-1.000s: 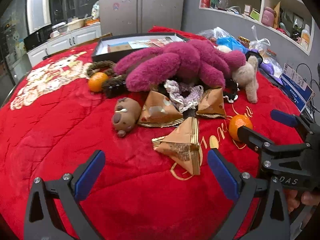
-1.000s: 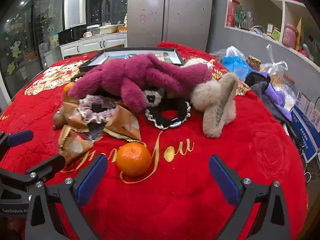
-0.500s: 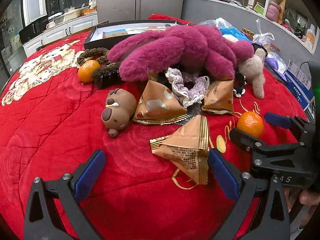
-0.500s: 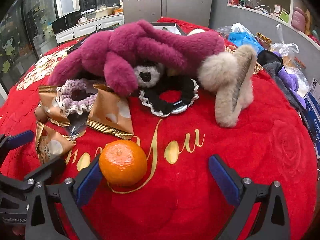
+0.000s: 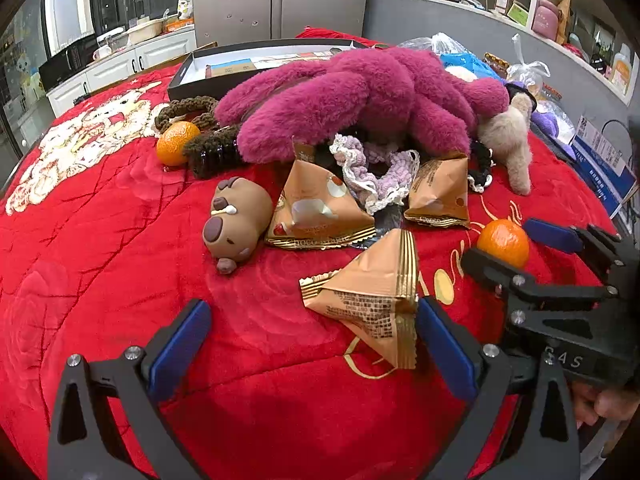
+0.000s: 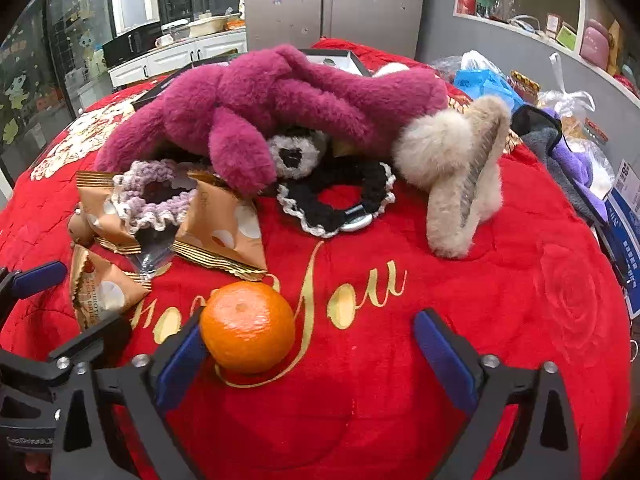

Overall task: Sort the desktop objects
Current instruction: 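Move right gripper to the mandarin orange while left gripper approaches the gold triangular candy, then close right gripper on the orange while left gripper closes on the gold candy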

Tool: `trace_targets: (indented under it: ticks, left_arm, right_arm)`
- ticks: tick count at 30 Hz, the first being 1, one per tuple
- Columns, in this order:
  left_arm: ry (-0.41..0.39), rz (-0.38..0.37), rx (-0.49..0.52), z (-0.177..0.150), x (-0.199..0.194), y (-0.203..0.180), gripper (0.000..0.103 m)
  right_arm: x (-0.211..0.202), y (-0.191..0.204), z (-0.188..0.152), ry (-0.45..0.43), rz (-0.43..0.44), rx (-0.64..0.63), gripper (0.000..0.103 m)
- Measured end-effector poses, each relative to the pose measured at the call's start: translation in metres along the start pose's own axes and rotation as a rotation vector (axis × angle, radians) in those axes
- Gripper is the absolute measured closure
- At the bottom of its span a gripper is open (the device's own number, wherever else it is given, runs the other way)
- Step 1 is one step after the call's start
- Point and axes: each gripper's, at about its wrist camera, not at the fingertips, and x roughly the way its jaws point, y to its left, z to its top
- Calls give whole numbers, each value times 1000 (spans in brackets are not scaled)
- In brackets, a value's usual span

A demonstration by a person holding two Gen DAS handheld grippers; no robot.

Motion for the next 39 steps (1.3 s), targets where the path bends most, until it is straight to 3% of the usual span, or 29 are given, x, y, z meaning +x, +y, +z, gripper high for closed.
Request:
trace_targets:
  ticks: [1,2,5,6,7,9,10,16,20,39]
  left_arm:
    - [2,10,5,0,0,-1,3]
    - [1,21,10,0,0,-3,4]
    - [-12,42,42,-1,-3,-10,16]
    - [-17,43,58,-2,-4,-13,29]
    - [-28,31,91,-2,-6,-19,44]
    - [-40,34,128,-3,-8,-29,57]
    - [-45,55,139,-3,-9,-32,58]
    - [-47,5,59,-3,-13,-17,62]
    - [-61,-6,50,-6,-22,-14,64]
    - [-150,23,-4,-4,-82,3,65]
  right_arm:
    - [-2,1,-1,-10,4,-13,22]
    - [-4,3,-1,-23,10,-33,35]
    - [-8,14,-2,-39,22,-70,60]
    - [-9,17,-3,-41,37,-77,64]
    - [-9,19,-2,-43,42,-82,64]
    - [-9,21,-2,-43,31,-92,64]
    - [-9,22,-1,-43,36,-89,64]
    - [-14,18,-3,-53,93,-34,65]
    - [-23,26,-4,-63,97,-66,65]
    - [-80,40,7,-160,104,-99,65]
